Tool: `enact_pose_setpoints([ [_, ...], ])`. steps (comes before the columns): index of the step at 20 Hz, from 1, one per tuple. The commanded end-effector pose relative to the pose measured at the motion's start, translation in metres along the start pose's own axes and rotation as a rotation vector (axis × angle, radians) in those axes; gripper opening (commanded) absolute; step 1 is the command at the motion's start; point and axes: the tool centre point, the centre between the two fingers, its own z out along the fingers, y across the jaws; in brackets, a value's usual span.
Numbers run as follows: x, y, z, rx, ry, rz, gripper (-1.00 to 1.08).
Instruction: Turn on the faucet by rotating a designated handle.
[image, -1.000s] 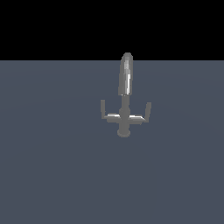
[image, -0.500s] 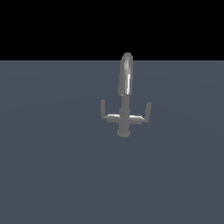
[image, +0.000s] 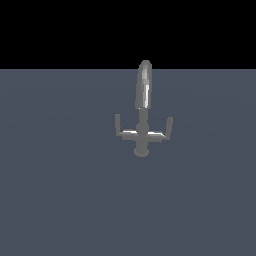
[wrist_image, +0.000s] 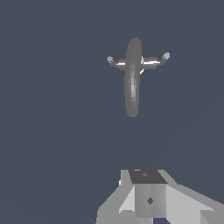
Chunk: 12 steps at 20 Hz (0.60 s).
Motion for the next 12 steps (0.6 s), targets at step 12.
enact_pose_setpoints([
  [12,0.075,0.051,0.027,0.304,-0.094,0.125,-1.0],
])
